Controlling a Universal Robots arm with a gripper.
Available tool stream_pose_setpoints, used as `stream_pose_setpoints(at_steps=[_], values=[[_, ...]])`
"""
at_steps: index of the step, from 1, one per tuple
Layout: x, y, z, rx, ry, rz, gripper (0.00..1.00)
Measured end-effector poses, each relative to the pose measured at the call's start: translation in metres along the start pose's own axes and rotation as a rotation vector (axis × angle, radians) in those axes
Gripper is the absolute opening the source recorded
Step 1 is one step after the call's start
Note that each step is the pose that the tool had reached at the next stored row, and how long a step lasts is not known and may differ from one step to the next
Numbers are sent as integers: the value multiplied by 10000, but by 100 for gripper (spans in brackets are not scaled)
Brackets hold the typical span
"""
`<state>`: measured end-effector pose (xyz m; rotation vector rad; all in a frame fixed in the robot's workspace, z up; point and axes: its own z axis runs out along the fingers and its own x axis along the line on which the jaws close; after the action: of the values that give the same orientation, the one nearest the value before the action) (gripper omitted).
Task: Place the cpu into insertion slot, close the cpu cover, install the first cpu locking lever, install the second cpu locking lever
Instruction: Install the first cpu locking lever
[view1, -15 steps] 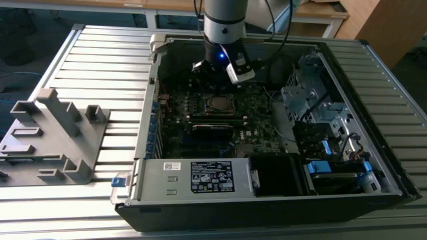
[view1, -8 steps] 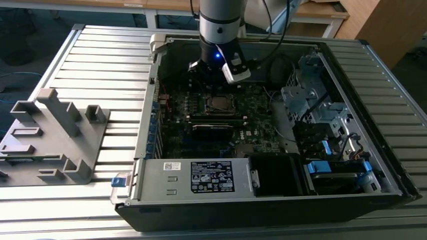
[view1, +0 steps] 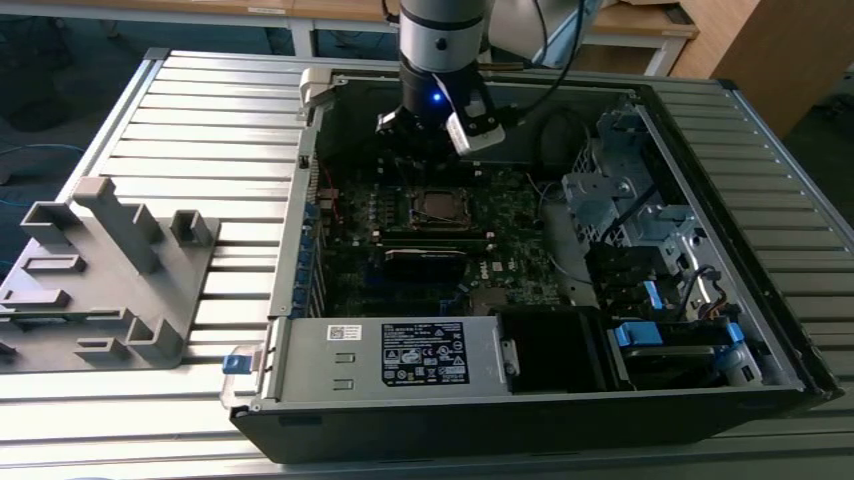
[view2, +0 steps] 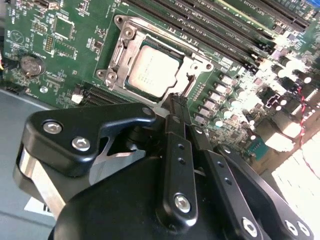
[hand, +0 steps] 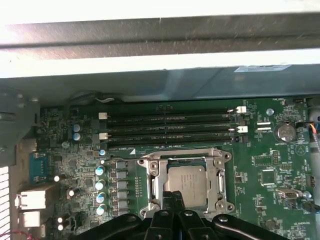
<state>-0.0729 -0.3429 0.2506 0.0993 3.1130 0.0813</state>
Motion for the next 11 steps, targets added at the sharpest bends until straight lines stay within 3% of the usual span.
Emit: stream_pose_setpoints(at_steps=[5,11], values=[[6,0,-4,-1,0,-1,11],[122,-8,-4,-1,-4,-1,11]])
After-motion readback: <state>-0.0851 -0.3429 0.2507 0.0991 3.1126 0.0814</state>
